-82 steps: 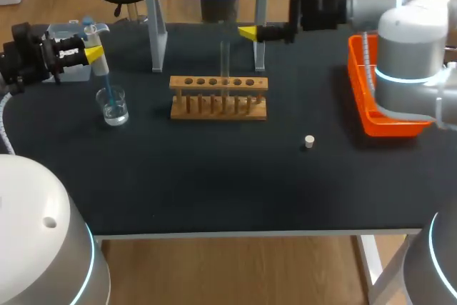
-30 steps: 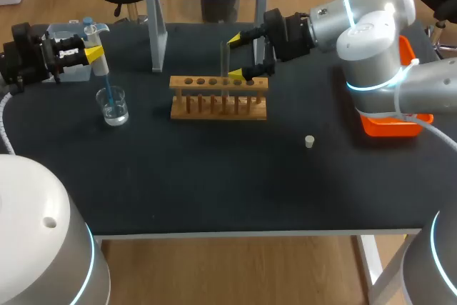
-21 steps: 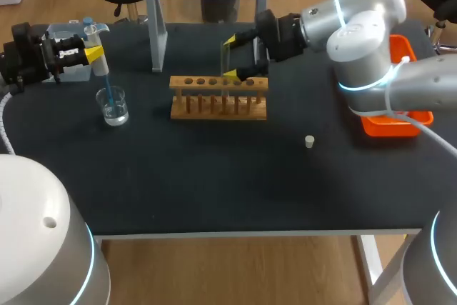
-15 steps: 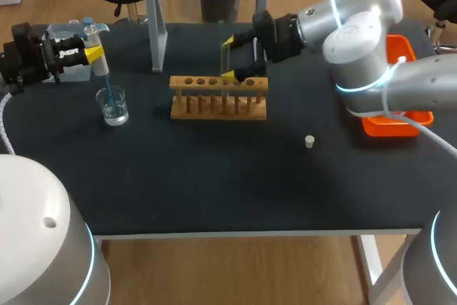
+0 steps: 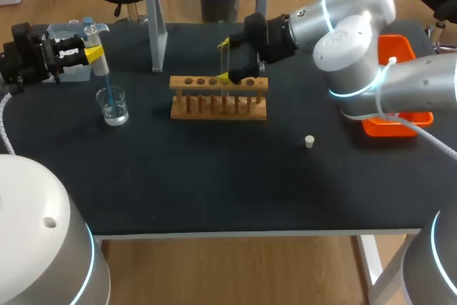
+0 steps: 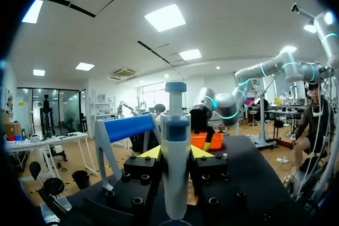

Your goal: Invert the test tube, pick up the pipette, mount the tip to pipette, aspirate from beaker and dispense into the tube, eject the tip, return the pipette, and cap with the stopper.

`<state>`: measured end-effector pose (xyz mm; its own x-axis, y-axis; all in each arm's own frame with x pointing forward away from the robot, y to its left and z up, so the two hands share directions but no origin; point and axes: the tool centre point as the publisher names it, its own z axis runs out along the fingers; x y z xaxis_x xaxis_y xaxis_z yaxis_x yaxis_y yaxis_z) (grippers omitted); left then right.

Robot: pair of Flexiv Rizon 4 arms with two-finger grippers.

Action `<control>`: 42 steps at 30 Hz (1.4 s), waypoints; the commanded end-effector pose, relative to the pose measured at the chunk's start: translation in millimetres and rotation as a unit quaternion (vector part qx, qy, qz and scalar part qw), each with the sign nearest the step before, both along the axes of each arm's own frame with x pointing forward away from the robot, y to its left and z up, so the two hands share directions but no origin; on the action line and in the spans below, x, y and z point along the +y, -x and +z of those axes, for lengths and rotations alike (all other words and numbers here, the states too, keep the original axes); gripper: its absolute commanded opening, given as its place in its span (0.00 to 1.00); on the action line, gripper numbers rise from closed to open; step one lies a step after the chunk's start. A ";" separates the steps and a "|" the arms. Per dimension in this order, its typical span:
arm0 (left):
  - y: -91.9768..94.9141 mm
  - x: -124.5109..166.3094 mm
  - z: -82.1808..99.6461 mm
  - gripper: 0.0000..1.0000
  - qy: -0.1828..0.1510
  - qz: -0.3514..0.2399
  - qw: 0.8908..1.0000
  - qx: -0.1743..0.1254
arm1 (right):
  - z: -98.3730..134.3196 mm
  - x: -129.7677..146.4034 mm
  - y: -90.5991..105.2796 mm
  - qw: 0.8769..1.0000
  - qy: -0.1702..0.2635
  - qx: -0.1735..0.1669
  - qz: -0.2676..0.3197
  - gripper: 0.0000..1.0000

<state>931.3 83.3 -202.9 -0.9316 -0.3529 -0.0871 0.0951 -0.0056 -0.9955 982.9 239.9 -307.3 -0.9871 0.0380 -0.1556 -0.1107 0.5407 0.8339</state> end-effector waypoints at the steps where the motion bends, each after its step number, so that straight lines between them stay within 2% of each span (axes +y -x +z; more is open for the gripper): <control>1: 0.9 -0.1 0.6 0.00 0.000 0.001 1.000 0.000 | -1.2 2.4 -2.4 1.000 0.003 0.001 -0.004 1.00; 42: 0.9 -0.1 0.6 0.00 0.000 0.001 1.000 0.000 | -3.2 9.2 -8.8 1.000 0.019 -0.008 -0.009 1.00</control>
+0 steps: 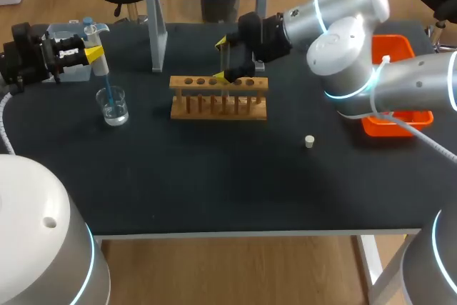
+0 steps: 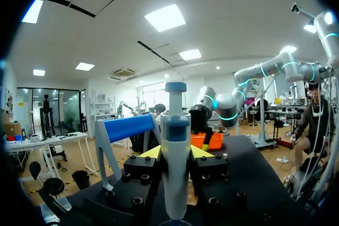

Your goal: Invert the test tube, pick up the pipette, mount the tip to pipette, aspirate from beaker and dispense into the tube, eject the tip, return the pipette, and cap with the stopper.

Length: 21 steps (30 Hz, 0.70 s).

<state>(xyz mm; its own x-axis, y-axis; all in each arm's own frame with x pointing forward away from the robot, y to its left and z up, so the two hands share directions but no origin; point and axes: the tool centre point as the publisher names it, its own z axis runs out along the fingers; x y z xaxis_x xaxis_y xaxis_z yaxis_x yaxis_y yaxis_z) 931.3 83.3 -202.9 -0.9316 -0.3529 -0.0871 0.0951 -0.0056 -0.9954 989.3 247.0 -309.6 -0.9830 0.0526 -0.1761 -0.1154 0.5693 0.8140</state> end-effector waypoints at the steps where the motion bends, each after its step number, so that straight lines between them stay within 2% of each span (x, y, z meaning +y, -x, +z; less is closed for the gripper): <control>1: 0.9 -0.1 0.6 0.00 0.000 0.001 1.000 0.000 | -1.0 2.5 -2.5 1.000 0.003 0.002 0.001 1.00; 21: 0.9 -0.1 0.6 0.00 0.000 0.001 1.000 0.000 | -1.6 5.5 -3.4 1.000 0.010 0.000 -0.001 1.00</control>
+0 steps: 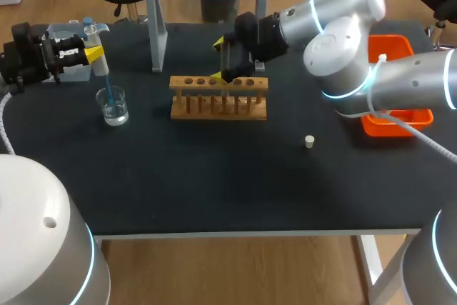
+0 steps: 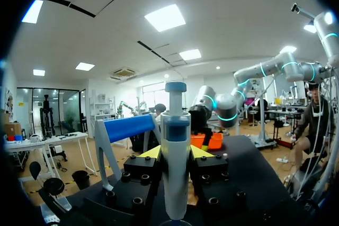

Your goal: Invert the test tube, pick up the pipette, mount the tip to pipette, aspirate from beaker and dispense into the tube, eject the tip, return the pipette, and cap with the stopper.

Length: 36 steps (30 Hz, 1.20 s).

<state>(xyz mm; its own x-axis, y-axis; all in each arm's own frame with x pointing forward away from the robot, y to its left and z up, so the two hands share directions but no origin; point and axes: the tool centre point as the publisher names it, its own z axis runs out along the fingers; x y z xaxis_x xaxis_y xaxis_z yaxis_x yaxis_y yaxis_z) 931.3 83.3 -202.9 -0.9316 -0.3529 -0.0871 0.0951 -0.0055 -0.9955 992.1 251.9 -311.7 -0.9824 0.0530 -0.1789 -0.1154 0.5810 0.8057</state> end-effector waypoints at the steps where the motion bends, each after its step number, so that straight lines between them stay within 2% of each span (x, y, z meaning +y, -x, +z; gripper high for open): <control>1: 0.9 -0.1 0.6 0.00 0.000 0.001 1.000 0.000 | 0.5 0.6 -0.6 1.000 0.003 0.001 0.000 1.00; 22: 0.9 -0.1 0.6 0.00 0.000 0.001 1.000 0.000 | 0.5 0.6 -0.6 1.000 0.003 0.001 0.000 1.00; 36: 11.7 -15.3 63.9 0.00 -0.041 0.005 0.999 -0.013 | 0.5 0.6 -0.6 1.000 0.003 0.001 0.000 1.00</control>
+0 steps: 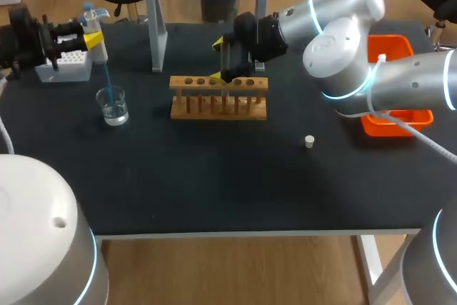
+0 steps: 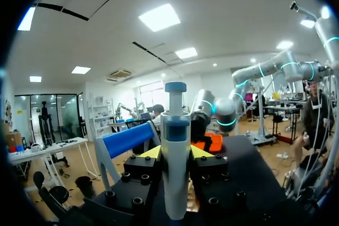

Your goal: Invert the test tube, pick up the pipette, mount the tip to pipette, aspirate from beaker and dispense into the tube, eject the tip, return the pipette, and cap with the stopper.

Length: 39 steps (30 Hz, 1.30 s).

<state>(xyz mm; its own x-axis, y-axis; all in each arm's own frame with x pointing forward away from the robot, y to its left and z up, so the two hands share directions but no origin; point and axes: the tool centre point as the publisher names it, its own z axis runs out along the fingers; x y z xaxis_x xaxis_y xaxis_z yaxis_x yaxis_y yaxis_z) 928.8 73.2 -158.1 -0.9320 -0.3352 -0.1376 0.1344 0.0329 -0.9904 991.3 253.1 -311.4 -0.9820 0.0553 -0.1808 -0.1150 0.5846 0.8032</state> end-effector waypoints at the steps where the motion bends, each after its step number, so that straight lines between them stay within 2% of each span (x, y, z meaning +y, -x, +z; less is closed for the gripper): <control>1: 9.8 -6.2 22.9 0.00 -0.024 0.012 1.000 0.006 | 0.2 -0.6 -1.4 1.000 0.001 0.001 0.002 1.00; 12: 19.7 -33.2 78.7 0.00 -0.044 0.007 0.999 0.008 | 0.2 -0.6 -1.4 1.000 0.001 0.001 0.002 1.00; 16: 21.5 -50.1 99.5 0.00 -0.036 -0.002 0.999 0.017 | 0.2 -0.6 -1.4 1.000 0.001 0.001 0.002 1.00; 23: 19.0 -83.8 134.2 0.00 -0.028 -0.027 0.999 0.015 | 0.2 -0.6 -1.4 1.000 0.001 0.001 0.002 1.00; 29: 14.8 -119.3 158.3 0.00 -0.031 -0.050 0.998 0.020 | 0.2 -0.6 -1.4 1.000 0.001 0.001 0.002 1.00; 39: 4.4 -166.7 177.8 0.00 -0.027 -0.092 0.995 0.026 | 0.2 -0.6 -1.4 1.000 0.001 0.001 0.002 1.00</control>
